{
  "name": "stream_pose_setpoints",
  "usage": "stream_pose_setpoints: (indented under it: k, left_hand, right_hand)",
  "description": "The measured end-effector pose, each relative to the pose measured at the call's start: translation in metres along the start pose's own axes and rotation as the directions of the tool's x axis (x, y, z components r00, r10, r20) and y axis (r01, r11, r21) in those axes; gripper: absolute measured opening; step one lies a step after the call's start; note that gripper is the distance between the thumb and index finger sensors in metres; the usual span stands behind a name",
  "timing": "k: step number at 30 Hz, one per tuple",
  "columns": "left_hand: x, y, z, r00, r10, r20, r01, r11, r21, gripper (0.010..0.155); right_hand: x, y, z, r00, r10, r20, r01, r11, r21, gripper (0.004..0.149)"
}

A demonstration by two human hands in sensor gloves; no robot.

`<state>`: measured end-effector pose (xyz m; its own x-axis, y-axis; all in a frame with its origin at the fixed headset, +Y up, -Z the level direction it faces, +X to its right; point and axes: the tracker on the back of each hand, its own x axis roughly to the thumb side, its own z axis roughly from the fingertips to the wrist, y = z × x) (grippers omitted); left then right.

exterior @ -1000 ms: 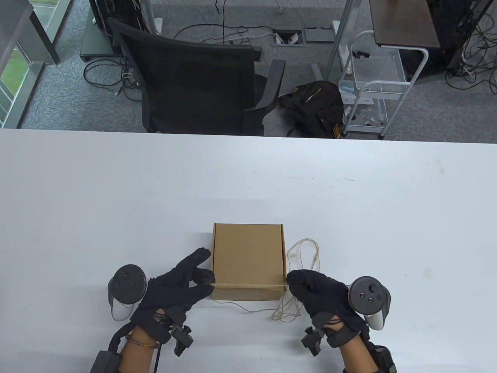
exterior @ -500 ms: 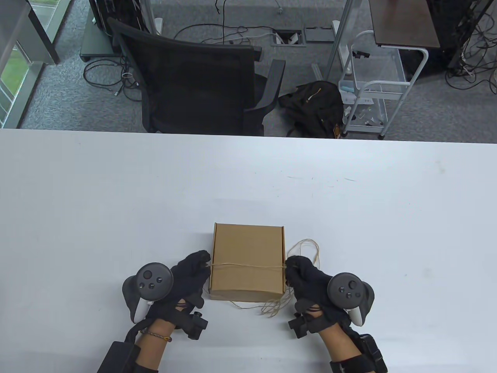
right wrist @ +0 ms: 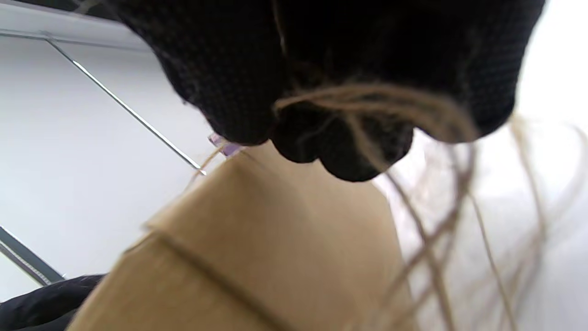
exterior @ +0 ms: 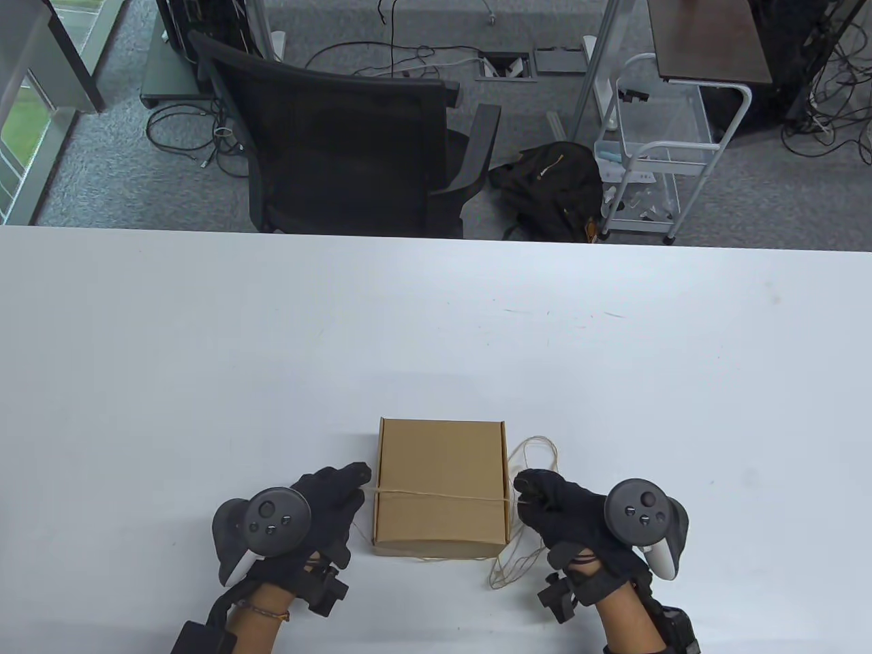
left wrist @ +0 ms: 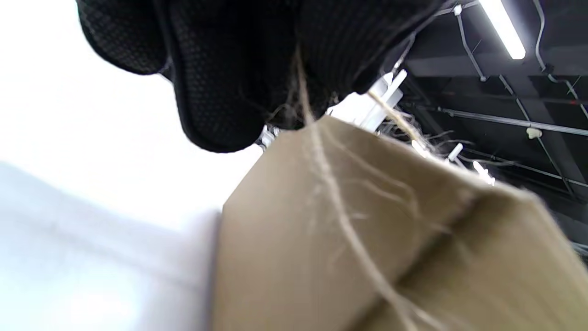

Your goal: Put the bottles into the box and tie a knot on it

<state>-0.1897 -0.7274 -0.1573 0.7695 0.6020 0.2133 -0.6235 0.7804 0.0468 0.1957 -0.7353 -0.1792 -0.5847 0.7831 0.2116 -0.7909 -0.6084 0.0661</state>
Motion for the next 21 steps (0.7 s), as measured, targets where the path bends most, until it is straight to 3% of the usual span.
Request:
stream_pose_setpoints:
  k: [3,6,10,13,17,21]
  left_hand:
    - [-0.005,0.004,-0.003,1.0,-0.014,0.006,0.014,0.999,0.049,0.048]
    - [-0.009,-0.004,-0.007,1.0,-0.023,-0.006,0.024,1.0,0.021,0.049]
    - [-0.01,-0.02,-0.01,0.991,-0.132,0.015,0.133,0.99,-0.054,0.049]
    - [-0.006,-0.03,-0.009,0.98,-0.181,0.081,0.189,0.976,-0.106,0.048]
    - [-0.005,-0.037,-0.008,0.969,-0.233,0.08,0.241,0.964,-0.11,0.047]
    - [-0.01,-0.043,-0.008,0.97,-0.235,0.063,0.242,0.951,-0.19,0.047]
  right_hand:
    - [0.003,0.0,-0.001,0.988,0.143,0.051,-0.136,0.984,-0.114,0.038]
    - [0.0,0.005,-0.006,0.962,0.256,0.098,-0.239,0.959,-0.155,0.038]
    - [-0.007,0.023,-0.012,0.966,0.243,0.089,-0.242,0.97,-0.022,0.038]
    - [-0.006,0.031,-0.013,0.94,0.322,0.115,-0.327,0.944,0.03,0.039]
    - [-0.002,0.036,-0.012,0.911,0.387,0.141,-0.396,0.918,0.037,0.04]
    - [-0.005,0.042,-0.01,0.907,0.397,0.141,-0.412,0.906,0.101,0.039]
